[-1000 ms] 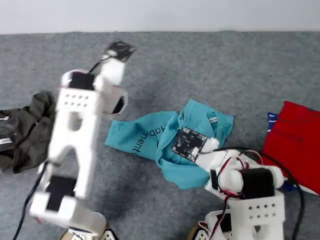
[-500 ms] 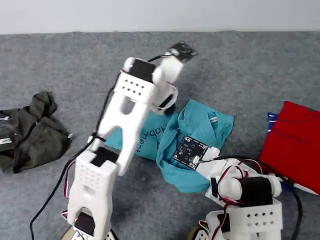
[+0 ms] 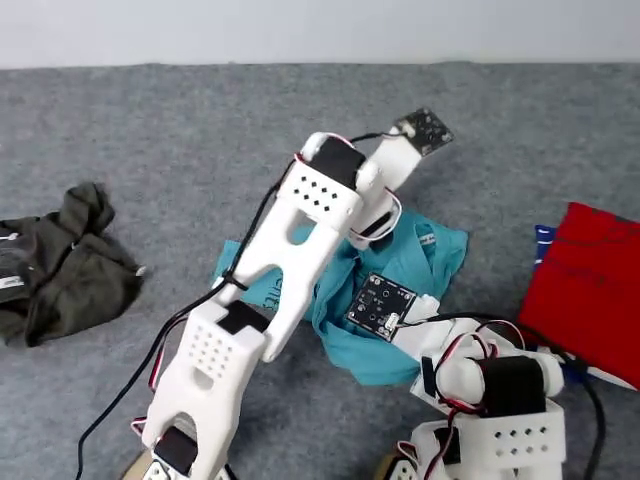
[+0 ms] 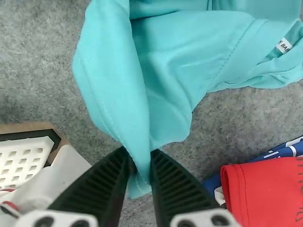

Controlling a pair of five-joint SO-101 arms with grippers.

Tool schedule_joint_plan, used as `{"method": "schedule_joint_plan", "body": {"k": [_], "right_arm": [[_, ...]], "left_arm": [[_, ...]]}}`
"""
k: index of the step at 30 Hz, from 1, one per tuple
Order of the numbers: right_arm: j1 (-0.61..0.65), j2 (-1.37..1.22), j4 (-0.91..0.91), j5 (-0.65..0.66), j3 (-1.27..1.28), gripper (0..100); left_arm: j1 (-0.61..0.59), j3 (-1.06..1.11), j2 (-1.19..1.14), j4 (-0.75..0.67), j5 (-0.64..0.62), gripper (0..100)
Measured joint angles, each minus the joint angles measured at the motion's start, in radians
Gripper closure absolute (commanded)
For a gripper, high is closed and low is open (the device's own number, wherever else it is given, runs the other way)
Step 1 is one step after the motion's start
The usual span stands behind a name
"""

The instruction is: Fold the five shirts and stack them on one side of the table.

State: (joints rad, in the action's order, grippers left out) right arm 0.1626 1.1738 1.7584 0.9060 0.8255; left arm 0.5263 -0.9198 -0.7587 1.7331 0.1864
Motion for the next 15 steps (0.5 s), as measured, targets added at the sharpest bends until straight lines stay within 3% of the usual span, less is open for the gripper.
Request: {"method": "schedule_joint_plan", "body": {"k": [12,15], "right_arm": [[0.000,0.000,0.000,0.000,0.000,98.8],[0.000,0.000,0.000,0.000,0.000,98.8]], "left_arm": [[-0.002,0.000,-0.110,0.000,0.000,80],[-0.002,0.000,-0.112,0.000,0.000,84]]}}
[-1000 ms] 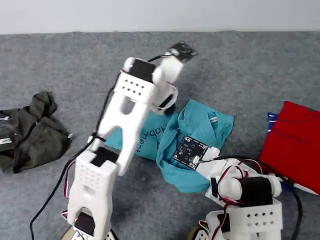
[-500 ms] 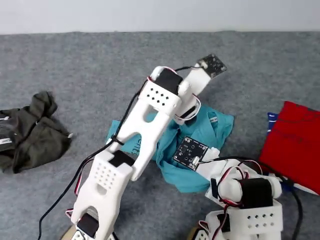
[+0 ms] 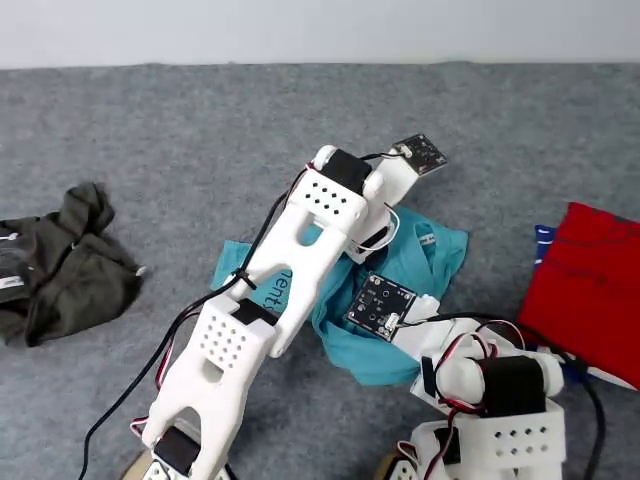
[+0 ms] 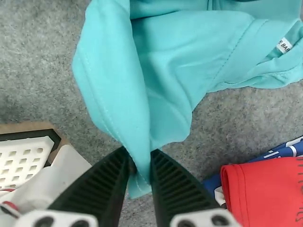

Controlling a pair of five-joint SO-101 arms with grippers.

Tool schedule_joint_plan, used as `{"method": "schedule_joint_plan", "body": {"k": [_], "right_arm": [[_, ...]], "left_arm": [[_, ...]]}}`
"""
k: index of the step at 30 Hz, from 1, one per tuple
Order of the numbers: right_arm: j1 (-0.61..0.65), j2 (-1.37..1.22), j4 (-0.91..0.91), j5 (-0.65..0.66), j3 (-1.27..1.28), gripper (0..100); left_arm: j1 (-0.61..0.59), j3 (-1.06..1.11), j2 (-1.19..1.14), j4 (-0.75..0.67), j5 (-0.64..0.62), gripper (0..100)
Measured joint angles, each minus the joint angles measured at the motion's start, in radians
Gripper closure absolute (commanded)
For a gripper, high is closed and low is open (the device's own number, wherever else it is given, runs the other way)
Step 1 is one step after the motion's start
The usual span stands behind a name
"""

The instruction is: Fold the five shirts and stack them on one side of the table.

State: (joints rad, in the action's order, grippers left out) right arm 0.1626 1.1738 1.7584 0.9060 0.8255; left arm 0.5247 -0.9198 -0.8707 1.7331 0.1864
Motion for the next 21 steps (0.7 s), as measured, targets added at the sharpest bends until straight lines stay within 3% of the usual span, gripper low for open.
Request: {"method": "schedule_joint_plan", "body": {"k": [21], "right_arm": [[0.000,0.000,0.000,0.000,0.000,98.8]], "left_arm": [[0.009,-0.114,0.000,-0.035,0.000,87]]}}
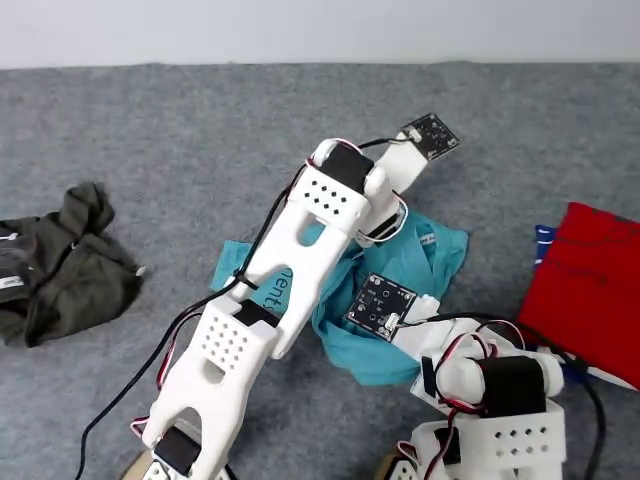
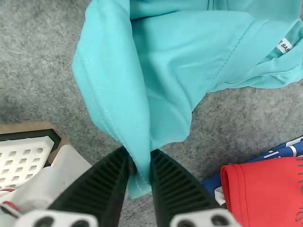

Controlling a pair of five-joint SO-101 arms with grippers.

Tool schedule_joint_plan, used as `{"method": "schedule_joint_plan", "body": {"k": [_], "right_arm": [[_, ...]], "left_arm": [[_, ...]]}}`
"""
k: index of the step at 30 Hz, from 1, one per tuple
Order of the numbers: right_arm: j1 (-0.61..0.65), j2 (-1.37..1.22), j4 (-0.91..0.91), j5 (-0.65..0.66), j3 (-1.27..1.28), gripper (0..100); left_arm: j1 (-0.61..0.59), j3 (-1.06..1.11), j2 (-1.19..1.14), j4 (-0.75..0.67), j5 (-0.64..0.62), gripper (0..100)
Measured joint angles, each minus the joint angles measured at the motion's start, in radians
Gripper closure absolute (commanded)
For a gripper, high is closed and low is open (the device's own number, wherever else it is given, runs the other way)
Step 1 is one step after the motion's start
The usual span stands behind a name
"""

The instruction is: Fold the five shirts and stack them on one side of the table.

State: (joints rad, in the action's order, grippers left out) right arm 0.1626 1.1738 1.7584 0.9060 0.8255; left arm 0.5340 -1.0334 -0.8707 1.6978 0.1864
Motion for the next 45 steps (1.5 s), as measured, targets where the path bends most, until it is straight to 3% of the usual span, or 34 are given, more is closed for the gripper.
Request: {"method": "schedule_joint_plan", "body": {"k": [11,17,26,35,45], "right_arm": [[0.000,0.000,0.000,0.000,0.000,98.8],[0.000,0.000,0.000,0.000,0.000,98.8],[-0.018,-0.002,0.000,0.000,-0.011,98.8],[-0.193,-0.005,-0.086,0.000,-0.115,98.8],[-0.292,-0.006,-0.356,0.002,-0.321,98.8]], "left_arm": [[0.000,-0.011,-0.120,0.000,0.000,85],[0.000,-0.011,-0.120,0.000,0.000,99],[-0.008,-0.011,-0.106,0.003,0.035,99],[-0.189,-0.097,0.135,0.035,0.034,99],[-0.385,0.005,0.535,0.037,-0.029,99]]}}
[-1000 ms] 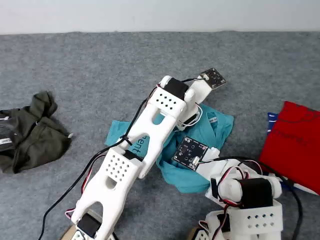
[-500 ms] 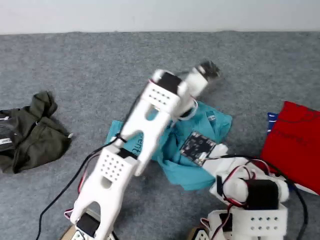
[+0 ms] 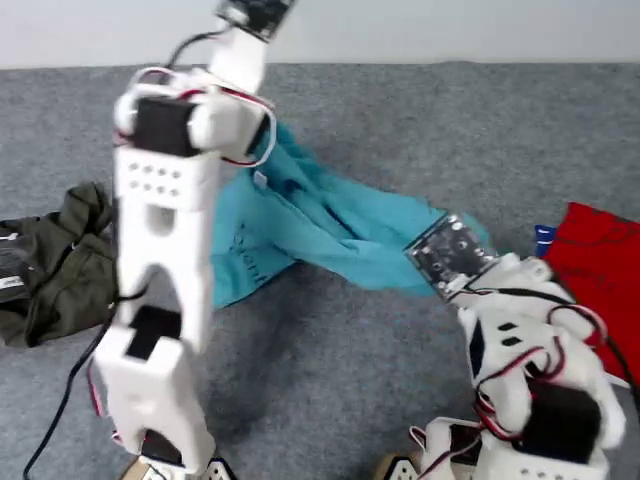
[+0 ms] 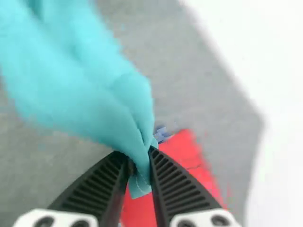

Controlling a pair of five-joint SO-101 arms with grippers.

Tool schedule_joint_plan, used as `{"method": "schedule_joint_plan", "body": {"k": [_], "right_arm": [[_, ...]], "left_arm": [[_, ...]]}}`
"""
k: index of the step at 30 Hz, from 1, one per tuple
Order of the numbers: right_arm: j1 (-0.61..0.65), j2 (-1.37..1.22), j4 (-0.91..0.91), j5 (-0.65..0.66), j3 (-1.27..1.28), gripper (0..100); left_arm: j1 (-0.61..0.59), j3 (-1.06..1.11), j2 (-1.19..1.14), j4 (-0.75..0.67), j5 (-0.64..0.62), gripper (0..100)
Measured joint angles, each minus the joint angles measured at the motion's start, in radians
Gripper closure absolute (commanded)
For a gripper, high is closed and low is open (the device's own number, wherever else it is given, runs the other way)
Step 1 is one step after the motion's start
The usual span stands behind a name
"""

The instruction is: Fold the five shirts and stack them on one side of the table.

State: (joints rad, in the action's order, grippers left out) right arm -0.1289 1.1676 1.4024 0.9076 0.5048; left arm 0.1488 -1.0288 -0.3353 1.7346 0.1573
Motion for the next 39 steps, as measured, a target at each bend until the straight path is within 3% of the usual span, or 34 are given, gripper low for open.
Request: {"method": "schedule_joint_plan", "body": {"k": [9,13,18,26,31,33,39], "right_arm": [[-0.195,0.000,-0.183,0.008,-0.038,98.7],[-0.204,-0.002,-0.181,0.061,-0.038,98.7],[-0.204,-0.002,-0.181,0.075,-0.038,98.7],[-0.204,-0.003,-0.118,0.080,0.051,98.7],[-0.204,-0.002,-0.098,0.078,0.091,98.8],[-0.204,-0.002,-0.098,0.078,0.106,98.8],[-0.204,-0.002,-0.098,0.078,0.143,98.8]], "left_arm": [[-0.181,0.011,0.213,0.000,0.034,99],[-0.272,0.018,0.221,0.000,0.051,99],[-0.275,0.130,0.255,0.000,0.072,99],[-0.052,0.654,0.411,0.000,0.074,98],[0.149,0.930,0.425,0.000,0.107,81],[0.215,0.977,0.408,0.000,0.110,77],[0.325,0.993,0.255,-0.009,0.110,77]]}}
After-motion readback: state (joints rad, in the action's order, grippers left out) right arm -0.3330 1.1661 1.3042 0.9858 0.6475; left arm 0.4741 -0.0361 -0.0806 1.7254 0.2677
